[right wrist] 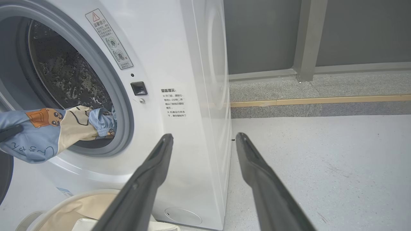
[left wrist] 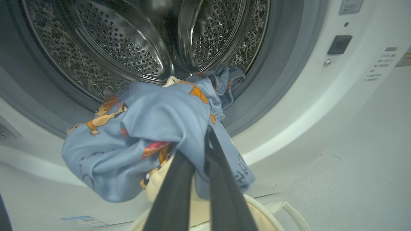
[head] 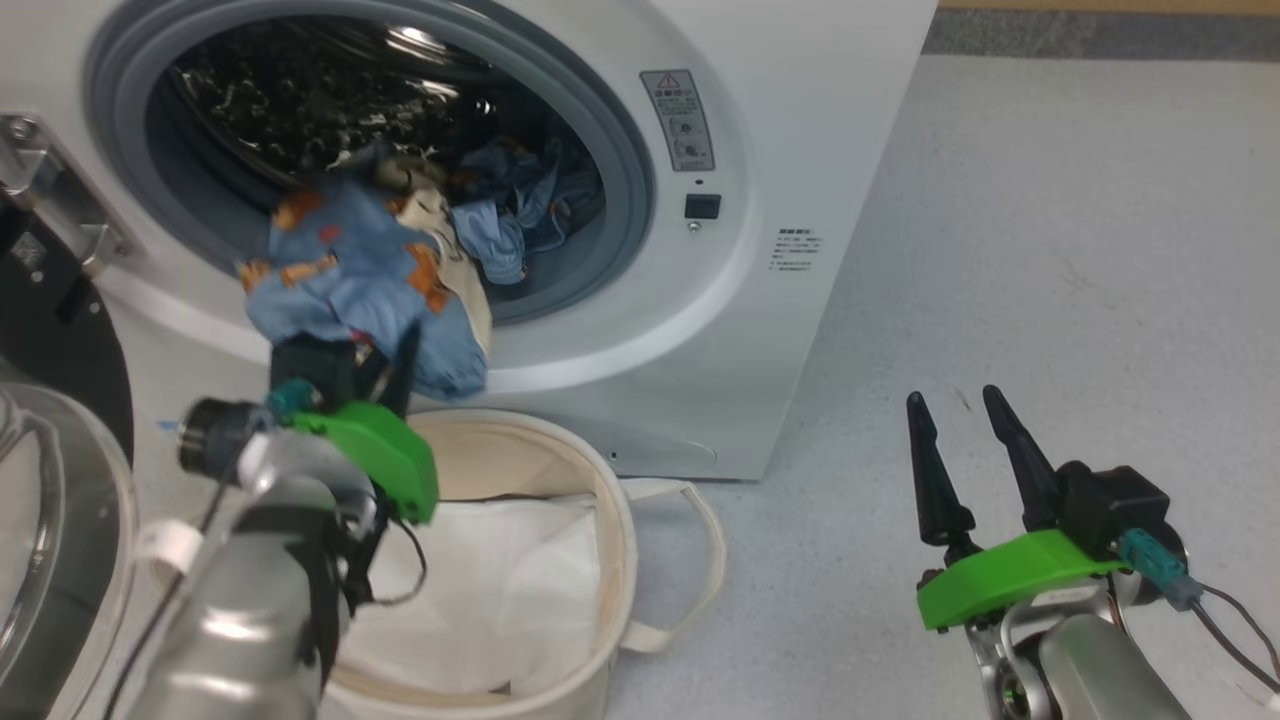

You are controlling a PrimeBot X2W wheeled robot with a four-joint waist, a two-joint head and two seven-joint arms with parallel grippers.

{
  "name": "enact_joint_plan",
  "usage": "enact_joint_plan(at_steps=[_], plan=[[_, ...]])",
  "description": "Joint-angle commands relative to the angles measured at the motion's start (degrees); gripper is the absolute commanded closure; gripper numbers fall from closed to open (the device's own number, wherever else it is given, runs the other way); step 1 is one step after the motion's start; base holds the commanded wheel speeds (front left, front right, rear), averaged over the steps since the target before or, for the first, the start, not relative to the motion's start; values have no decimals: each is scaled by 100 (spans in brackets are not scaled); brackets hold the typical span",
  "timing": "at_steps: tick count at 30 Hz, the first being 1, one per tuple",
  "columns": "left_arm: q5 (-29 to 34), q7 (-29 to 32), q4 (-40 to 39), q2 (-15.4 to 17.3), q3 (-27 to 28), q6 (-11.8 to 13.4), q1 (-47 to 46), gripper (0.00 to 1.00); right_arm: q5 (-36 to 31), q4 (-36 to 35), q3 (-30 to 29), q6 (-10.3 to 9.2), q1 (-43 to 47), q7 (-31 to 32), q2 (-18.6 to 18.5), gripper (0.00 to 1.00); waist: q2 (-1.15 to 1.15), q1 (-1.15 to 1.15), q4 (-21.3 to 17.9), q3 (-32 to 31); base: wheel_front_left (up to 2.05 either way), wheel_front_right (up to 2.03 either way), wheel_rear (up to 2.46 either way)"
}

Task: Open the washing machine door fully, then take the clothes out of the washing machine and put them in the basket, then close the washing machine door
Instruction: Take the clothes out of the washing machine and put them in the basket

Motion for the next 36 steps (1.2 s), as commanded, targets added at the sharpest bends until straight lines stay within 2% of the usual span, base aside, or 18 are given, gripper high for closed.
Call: enact_joint_plan(at_steps=[1, 5, 9, 13, 17, 22, 25, 28, 31, 36], plan=[[-55, -66, -244, 189, 130, 9, -70, 100, 45, -149, 105, 42, 13, -70, -75, 0, 0, 0, 33, -41, 0, 0, 0], [-103, 161, -986, 245, 74, 79, 491, 100, 43, -133, 100, 42, 62, -70, -83, 0, 0, 0, 91, -125, 0, 0, 0], [-198, 688, -1983, 360, 19, 175, 1176, 100, 43, -124, 103, 42, 107, -70, -90, 0, 0, 0, 146, -177, 0, 0, 0], [-139, 1325, -3194, 611, -52, 528, 1938, 100, 43, -125, 112, 42, 123, -70, -102, 0, 0, 0, 177, -193, 0, 0, 0], [-219, 1986, -4424, 788, -103, 771, 2681, 100, 45, -137, 104, 42, 114, -70, -131, 0, 0, 0, 214, -175, 0, 0, 0], [-307, 2541, -5239, 1002, -40, 1047, 3226, 100, 44, -154, 118, 42, 78, -70, -162, 0, 0, 0, 241, -137, 0, 0, 0], [-376, 2677, -5229, 1060, 30, 1137, 3342, 100, 45, -166, 138, 42, 45, -70, -172, 0, 0, 0, 234, -85, 0, 0, 0], [-640, 2837, -4956, 990, 81, 1070, 3379, 100, 50, -179, 155, 42, -4, -70, -178, 0, 0, 0, 199, -4, 0, 0, 0], [-712, 2983, -4407, 1001, 92, 1067, 3334, 100, 37, -195, 164, 42, -48, -70, -192, 0, 0, 0, 137, 91, 0, 0, 0], [-924, 2980, -3411, 879, 110, 873, 3081, 100, 16, -243, 111, 42, -105, -70, -224, 0, 0, 0, 43, 281, 0, 0, 0]])
